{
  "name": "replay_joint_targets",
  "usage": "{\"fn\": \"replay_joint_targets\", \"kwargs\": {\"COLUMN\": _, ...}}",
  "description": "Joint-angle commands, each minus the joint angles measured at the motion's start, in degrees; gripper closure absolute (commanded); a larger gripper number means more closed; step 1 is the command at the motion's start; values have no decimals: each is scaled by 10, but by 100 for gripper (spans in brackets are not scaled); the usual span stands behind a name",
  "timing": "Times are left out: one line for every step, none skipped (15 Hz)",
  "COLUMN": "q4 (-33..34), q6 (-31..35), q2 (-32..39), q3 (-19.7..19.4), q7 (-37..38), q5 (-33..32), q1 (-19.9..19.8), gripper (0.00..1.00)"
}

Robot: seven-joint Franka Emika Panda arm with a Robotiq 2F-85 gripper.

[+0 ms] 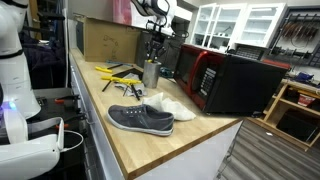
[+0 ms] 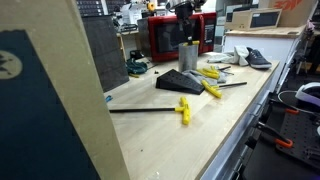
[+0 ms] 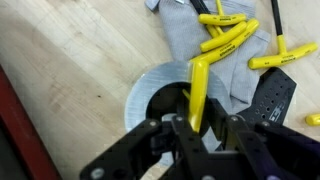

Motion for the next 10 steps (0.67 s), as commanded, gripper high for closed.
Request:
{"fn": "replay_joint_targets", "kwargs": {"q4": 0, "q6": -15, "q2": -6, "q3": 10, "q7": -12, "q5": 3, "q1": -7, "gripper": 99}}
{"fn": "replay_joint_targets", "kwargs": {"q4": -2, "q6": -14, "q2": -10, "q3": 11, "q7": -12, "q5": 3, "q1": -7, "gripper": 100}}
{"fn": "replay_joint_targets", "kwargs": {"q4": -4, "q6": -13, "q2": -15, "q3": 12, "q7": -11, "q5": 4, "q1": -6, "gripper": 96}}
{"fn": "replay_joint_targets", "kwargs": {"q4": -7, "q6": -13, "q2": -22, "q3": 13, "q7": -10, "q5": 3, "q1": -4, "gripper": 96}}
{"fn": "replay_joint_targets", "kwargs": {"q4": -10, "q6": -12, "q2": -30, "q3": 13, "q7": -10, "q5": 0, "q1": -3, "gripper": 96}}
{"fn": "replay_joint_targets", "kwargs": {"q4": -15, "q6": -10, "q2": -39, "q3": 13, "q7": -9, "q5": -4, "q1": -2, "gripper": 96}}
{"fn": "replay_joint_targets", "kwargs": {"q4": -18, "q6": -10, "q2": -47, "q3": 13, "q7": -8, "q5": -6, "q1": -2, "gripper": 96}}
{"fn": "replay_joint_targets", "kwargs": {"q4": -21, "q6": -10, "q2": -57, "q3": 13, "q7": -7, "q5": -8, "q1": 0, "gripper": 96}}
{"fn": "replay_joint_targets", "kwargs": {"q4": -23, "q6": -9, "q2": -69, "q3": 15, "q7": -7, "q5": -9, "q1": 1, "gripper": 96}}
{"fn": "replay_joint_targets", "kwargs": {"q4": -25, "q6": -10, "q2": -81, "q3": 16, "q7": -6, "q5": -9, "q1": 2, "gripper": 96}}
